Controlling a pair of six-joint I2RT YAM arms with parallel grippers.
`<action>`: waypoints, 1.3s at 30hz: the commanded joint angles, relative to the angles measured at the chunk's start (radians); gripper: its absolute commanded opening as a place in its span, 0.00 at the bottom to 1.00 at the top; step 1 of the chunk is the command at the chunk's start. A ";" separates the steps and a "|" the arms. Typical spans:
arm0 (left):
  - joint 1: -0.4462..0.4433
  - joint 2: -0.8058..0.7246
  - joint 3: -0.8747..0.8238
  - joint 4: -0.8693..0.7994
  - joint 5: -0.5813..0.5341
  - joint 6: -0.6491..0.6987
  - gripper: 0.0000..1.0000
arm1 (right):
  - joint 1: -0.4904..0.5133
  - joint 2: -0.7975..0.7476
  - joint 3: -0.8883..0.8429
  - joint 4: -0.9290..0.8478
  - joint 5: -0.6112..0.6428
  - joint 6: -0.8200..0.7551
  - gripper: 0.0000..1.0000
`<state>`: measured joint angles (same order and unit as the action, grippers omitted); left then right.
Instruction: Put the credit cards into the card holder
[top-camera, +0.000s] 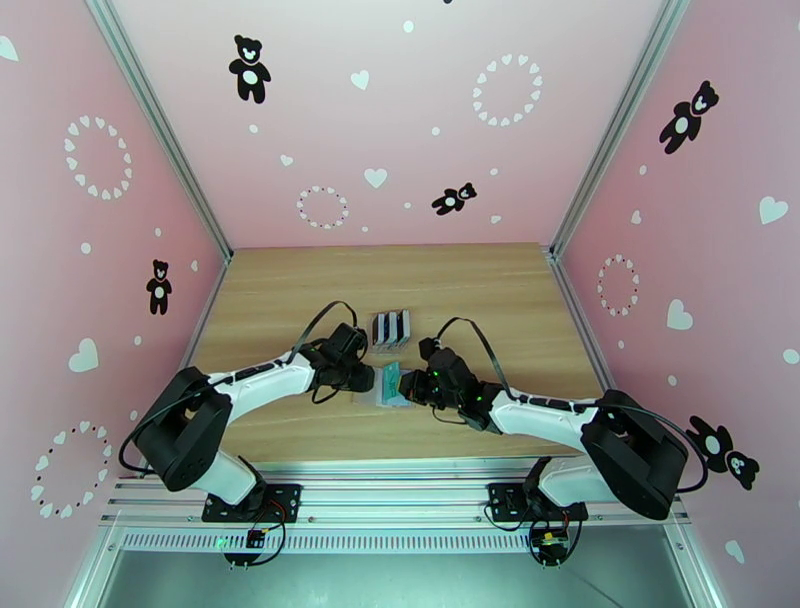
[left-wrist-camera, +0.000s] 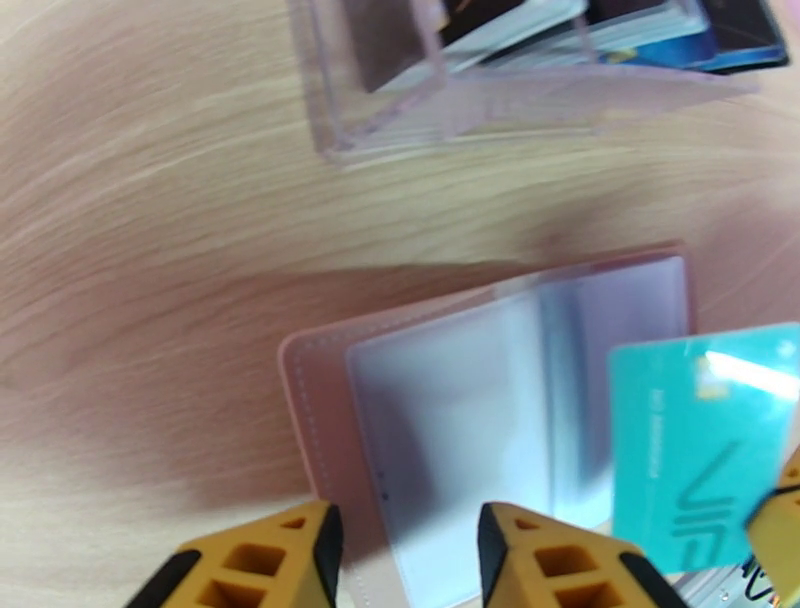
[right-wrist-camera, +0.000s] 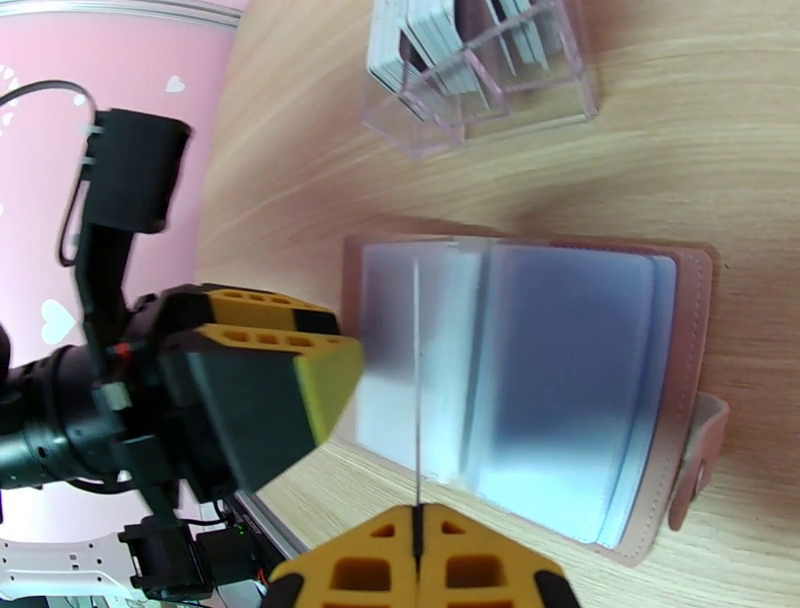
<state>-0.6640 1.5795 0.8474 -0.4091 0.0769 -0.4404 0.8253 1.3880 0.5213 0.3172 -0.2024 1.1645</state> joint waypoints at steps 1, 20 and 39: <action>-0.002 0.031 -0.018 0.003 -0.023 0.018 0.44 | 0.008 0.017 -0.019 0.037 -0.005 0.006 0.00; -0.003 0.032 -0.090 0.049 0.004 -0.003 0.38 | 0.008 0.110 -0.063 0.172 -0.029 0.037 0.00; -0.004 0.029 -0.115 0.065 0.015 -0.019 0.35 | 0.009 0.176 -0.067 0.212 -0.022 0.044 0.00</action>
<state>-0.6628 1.5890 0.7692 -0.3191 0.0624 -0.4465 0.8303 1.5402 0.4660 0.5125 -0.2310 1.2022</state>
